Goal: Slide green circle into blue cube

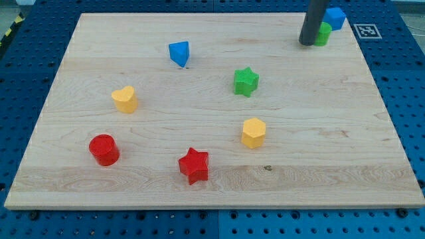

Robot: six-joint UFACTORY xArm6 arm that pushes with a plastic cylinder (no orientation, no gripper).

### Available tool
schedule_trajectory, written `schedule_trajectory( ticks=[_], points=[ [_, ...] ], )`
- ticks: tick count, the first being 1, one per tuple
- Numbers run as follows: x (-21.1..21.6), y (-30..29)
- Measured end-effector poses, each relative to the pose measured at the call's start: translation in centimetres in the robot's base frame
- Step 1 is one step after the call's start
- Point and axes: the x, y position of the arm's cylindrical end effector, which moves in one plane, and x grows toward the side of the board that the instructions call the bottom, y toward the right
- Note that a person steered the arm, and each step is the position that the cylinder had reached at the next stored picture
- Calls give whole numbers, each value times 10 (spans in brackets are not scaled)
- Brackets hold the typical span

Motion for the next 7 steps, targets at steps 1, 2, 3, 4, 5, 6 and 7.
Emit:
schedule_trajectory(
  ticks=[1,2,3,4,5,6,7],
  points=[
    [0,5],
    [-1,3],
    [-2,0],
    [-2,-29],
    [-2,-45],
    [-8,-53],
    [-19,-39]
  ],
)
